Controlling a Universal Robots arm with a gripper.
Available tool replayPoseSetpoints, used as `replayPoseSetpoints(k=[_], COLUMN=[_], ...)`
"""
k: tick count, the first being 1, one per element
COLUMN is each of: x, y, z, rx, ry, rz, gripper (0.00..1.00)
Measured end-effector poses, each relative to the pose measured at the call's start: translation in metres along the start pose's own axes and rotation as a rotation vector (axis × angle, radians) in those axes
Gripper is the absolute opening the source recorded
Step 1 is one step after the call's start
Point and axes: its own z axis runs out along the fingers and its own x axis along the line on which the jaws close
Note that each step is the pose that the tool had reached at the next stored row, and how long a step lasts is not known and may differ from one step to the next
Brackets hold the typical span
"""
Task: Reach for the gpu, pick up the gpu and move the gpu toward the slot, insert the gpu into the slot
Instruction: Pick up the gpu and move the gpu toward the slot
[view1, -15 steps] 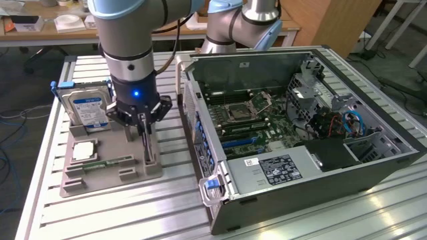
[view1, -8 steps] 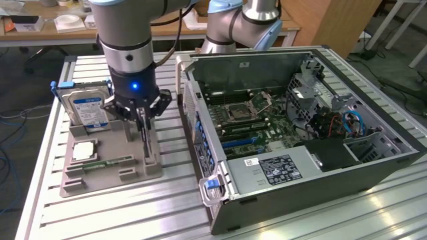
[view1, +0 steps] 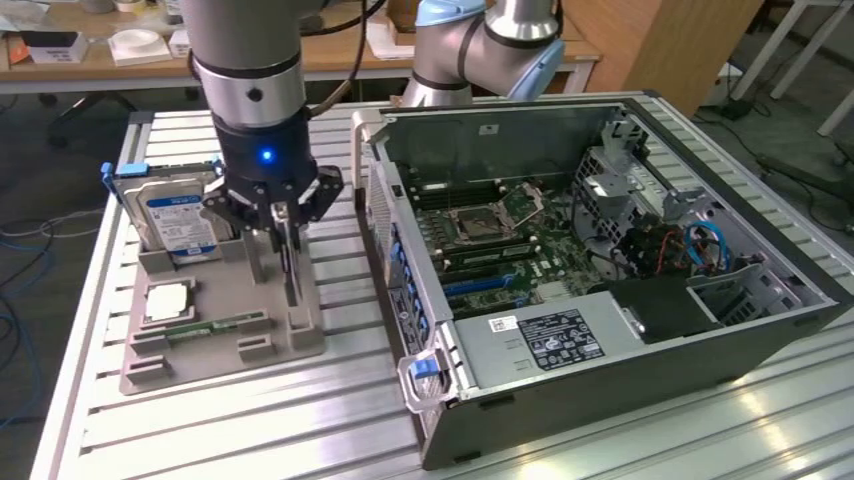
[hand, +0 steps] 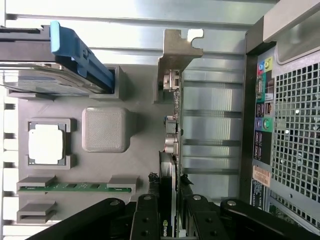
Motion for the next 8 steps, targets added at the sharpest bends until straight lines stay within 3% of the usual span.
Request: replayPoseSetpoints(k=[8], x=[0.000], y=[0.0006], z=[-0.0148], rx=[0.0001], ry=[0.0000], rz=[0.000], gripper=[0.26])
